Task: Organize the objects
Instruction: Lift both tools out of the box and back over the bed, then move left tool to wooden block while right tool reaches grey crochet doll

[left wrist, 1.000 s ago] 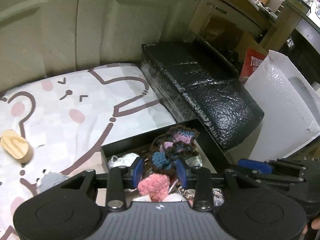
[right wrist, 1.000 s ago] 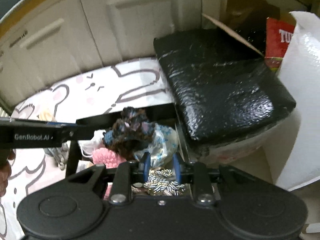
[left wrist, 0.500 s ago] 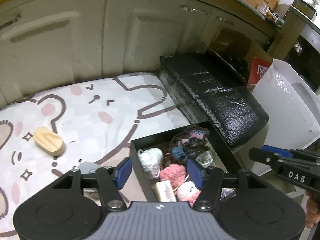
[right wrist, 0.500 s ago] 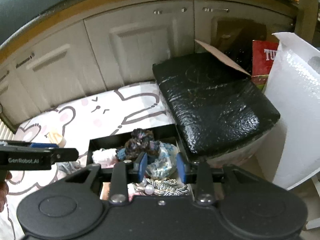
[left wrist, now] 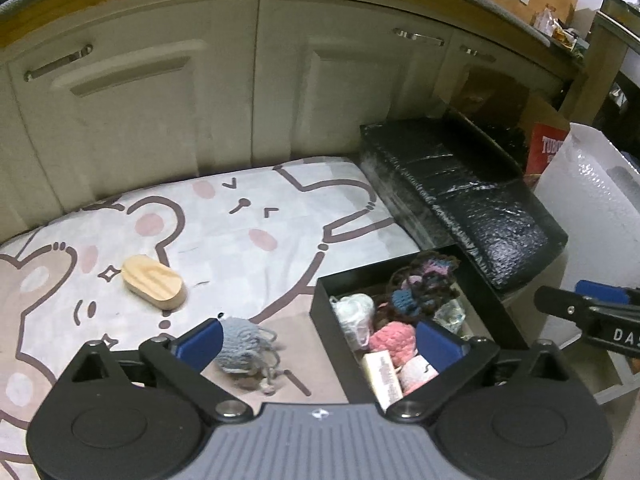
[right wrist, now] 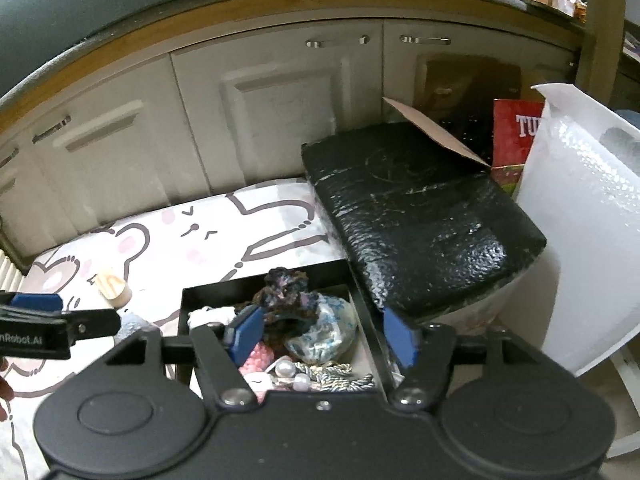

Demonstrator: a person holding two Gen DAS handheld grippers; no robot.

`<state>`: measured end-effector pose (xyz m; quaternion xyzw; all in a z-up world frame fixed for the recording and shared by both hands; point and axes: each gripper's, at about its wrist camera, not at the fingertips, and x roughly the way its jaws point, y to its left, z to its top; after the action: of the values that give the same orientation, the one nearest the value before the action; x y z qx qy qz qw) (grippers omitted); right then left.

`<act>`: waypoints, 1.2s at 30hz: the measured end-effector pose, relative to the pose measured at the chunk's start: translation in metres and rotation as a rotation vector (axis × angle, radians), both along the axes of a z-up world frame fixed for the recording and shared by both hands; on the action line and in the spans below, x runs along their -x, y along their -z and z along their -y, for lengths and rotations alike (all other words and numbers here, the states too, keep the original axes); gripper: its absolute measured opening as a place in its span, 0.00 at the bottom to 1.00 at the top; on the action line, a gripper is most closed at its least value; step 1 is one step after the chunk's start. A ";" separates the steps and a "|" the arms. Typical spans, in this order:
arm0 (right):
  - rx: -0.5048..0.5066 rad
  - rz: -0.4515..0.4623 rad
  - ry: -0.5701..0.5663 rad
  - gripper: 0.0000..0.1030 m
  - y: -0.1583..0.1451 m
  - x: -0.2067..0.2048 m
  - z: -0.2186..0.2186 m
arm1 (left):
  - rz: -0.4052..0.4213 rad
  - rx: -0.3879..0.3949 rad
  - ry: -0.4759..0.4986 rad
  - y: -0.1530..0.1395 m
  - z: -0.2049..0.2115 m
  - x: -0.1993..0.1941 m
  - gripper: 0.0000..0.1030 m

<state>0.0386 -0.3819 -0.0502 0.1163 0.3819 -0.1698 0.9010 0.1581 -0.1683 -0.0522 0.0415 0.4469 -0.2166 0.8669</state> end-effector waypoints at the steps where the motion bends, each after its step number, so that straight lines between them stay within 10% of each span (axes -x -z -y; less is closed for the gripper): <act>1: 0.006 0.001 0.003 0.78 0.000 0.001 0.000 | 0.001 -0.001 -0.004 0.000 -0.001 0.000 1.00; 11: 0.036 0.000 0.039 1.00 0.003 0.004 0.001 | 0.005 -0.013 -0.005 0.006 -0.002 -0.001 1.00; 36: 0.022 -0.031 0.017 1.00 0.016 -0.030 -0.027 | 0.011 -0.028 -0.081 0.011 -0.047 -0.014 1.00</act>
<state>0.0685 -0.3547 -0.0661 0.1072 0.3931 -0.1836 0.8946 0.1721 -0.1216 -0.0628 0.0365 0.4462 -0.1750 0.8769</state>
